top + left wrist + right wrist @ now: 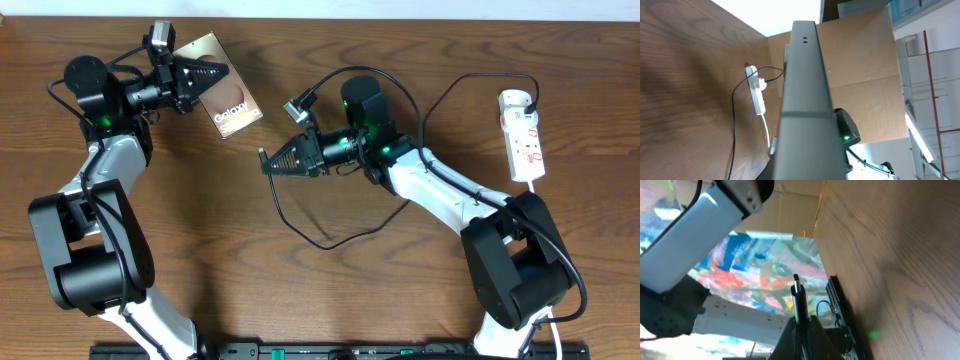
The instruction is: Plug charger to phone and switch on socket
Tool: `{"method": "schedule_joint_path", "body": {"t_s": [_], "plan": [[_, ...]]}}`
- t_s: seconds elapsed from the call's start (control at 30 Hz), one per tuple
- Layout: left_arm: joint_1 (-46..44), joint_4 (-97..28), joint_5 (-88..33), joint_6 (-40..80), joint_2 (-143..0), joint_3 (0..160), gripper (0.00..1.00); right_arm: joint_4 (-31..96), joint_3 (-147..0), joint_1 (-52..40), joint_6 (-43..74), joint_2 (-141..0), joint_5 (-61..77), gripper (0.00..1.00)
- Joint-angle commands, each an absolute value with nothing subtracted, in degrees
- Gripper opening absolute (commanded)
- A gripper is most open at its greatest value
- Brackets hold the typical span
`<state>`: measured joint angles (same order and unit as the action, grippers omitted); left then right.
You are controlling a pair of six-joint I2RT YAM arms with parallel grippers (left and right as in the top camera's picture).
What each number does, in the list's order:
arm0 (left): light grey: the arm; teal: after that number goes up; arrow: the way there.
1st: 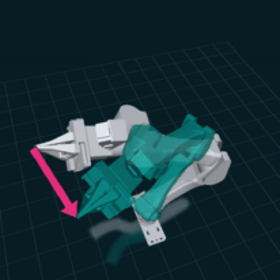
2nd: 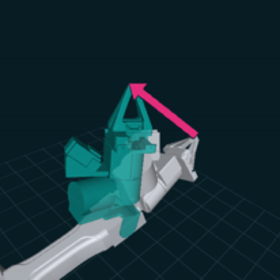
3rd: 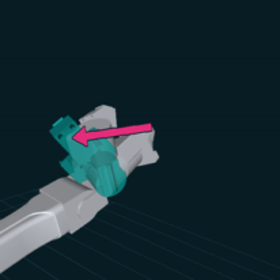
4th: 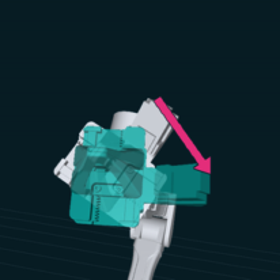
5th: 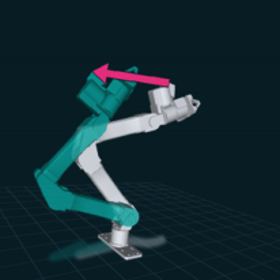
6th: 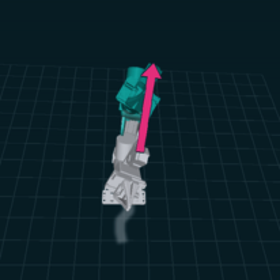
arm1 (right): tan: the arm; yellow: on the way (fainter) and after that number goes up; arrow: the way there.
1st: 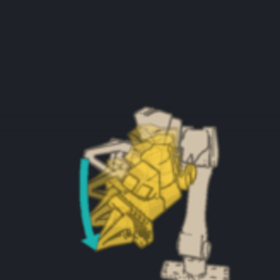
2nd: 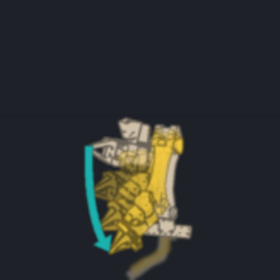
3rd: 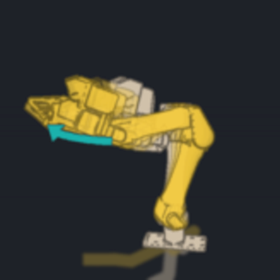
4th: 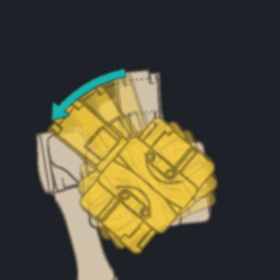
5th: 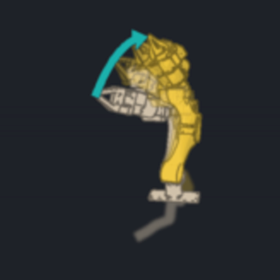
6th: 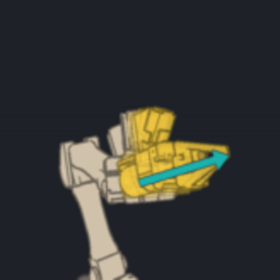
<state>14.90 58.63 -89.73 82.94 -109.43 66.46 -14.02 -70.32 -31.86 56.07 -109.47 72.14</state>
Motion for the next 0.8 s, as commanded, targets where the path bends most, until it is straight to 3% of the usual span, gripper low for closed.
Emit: {"method": "schedule_joint_path", "body": {"t_s": [0.0, 0.77], "plan": [[14.5, 59.2, -90.1, 83.2, -108.7, 67.7, 0.07, -13.9, -70.3, -32.2, 51.9, -109.5, 76.0, 0.01], [12.6, 59.2, -90.1, 82.6, -108.7, 63.2, 0.07, -14.8, -70.3, -30.5, 50.2, -109.5, 77.1, 0.01]]}}
